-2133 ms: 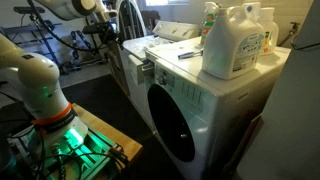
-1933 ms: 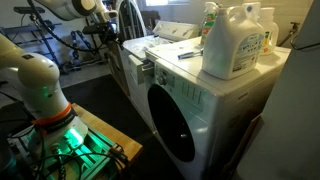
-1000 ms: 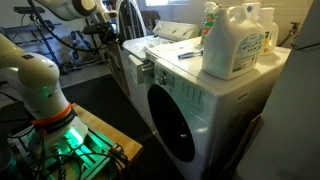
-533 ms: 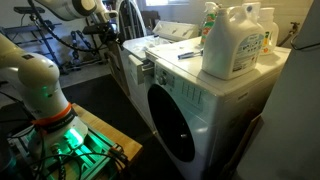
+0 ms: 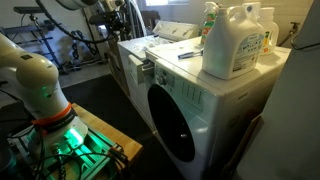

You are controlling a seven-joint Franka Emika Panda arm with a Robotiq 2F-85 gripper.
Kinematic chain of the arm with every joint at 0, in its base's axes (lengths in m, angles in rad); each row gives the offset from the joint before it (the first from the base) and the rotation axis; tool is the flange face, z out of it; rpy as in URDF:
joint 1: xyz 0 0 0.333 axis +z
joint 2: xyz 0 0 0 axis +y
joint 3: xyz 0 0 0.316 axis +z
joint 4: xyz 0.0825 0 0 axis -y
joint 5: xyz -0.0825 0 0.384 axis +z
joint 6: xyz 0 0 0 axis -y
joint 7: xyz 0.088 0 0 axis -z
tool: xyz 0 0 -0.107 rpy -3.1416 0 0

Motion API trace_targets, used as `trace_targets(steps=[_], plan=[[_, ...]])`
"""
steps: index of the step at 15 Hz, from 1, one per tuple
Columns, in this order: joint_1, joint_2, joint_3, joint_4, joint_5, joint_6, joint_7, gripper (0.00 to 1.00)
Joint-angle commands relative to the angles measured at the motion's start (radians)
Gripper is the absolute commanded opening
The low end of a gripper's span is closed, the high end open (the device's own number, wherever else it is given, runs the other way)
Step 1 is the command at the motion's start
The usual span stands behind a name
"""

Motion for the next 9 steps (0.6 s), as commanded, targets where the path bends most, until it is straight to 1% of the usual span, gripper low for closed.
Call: trace_targets(steps=[1,5,7,9], plan=[[-0.023,0.029,-0.077,0.115,0.009,-0.055,-0.075,1.00],[-0.069,0.092,-0.136,0.248,0.006,-0.071,-0.095,1.00],[-0.086,0.144,-0.161,0.308,0.018,-0.057,-0.094,1.00],[-0.095,0.200,-0.189,0.361,0.054,-0.039,-0.091,1.00]])
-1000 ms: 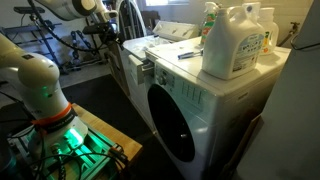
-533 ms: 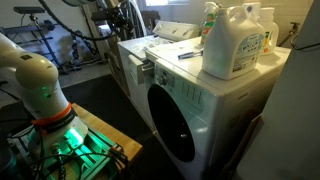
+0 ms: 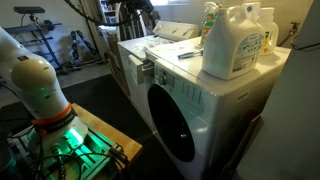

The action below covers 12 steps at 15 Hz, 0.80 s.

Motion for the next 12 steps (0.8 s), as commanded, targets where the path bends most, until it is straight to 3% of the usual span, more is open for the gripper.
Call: trace_targets(steps=[1,6,7,12], plan=[[-0.023,0.122,-0.037,0.109,0.052,0.023,0.002,1.00],[-0.031,0.312,-0.064,0.235,0.165,0.128,-0.013,1.00],[-0.045,0.357,-0.058,0.264,0.145,0.159,-0.005,1.00],[-0.078,0.557,-0.032,0.443,0.195,0.140,-0.058,1.00]])
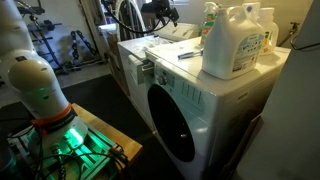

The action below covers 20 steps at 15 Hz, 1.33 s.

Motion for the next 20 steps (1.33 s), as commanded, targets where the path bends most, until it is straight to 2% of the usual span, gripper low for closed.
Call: trace_targets(steps=[1,7,8,9,10,13,20], plan=[[-0.040,0.147,0.040,0.154,0.095,-0.024,-0.073,1.00],[-0.078,0.312,0.072,0.303,0.063,-0.031,-0.004,1.00],[-0.091,0.328,0.089,0.315,0.094,-0.033,-0.016,1.00],[-0.106,0.338,0.116,0.320,0.123,-0.046,-0.056,1.00],[-0.086,0.305,0.091,0.281,0.061,-0.007,-0.014,1.00],[-0.098,0.335,0.113,0.303,0.082,-0.014,-0.022,1.00],[-0.113,0.372,0.114,0.345,0.084,-0.038,-0.032,1.00]])
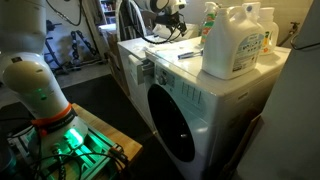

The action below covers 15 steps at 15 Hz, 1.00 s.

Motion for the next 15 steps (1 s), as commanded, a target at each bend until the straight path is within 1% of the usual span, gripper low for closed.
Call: trace_targets(steps=[1,3,6,8,15], plan=[[-0.025,0.047,0.010,0.042,-0.013,-0.023,-0.001,1.00],[-0.025,0.072,-0.003,0.060,-0.033,-0.026,0.018,1.00],[-0.045,0.119,0.007,0.103,-0.024,-0.034,-0.001,1.00],[-0.047,0.151,0.007,0.136,-0.032,-0.044,0.006,1.00],[-0.039,0.240,0.002,0.257,-0.063,-0.135,0.031,1.00]])
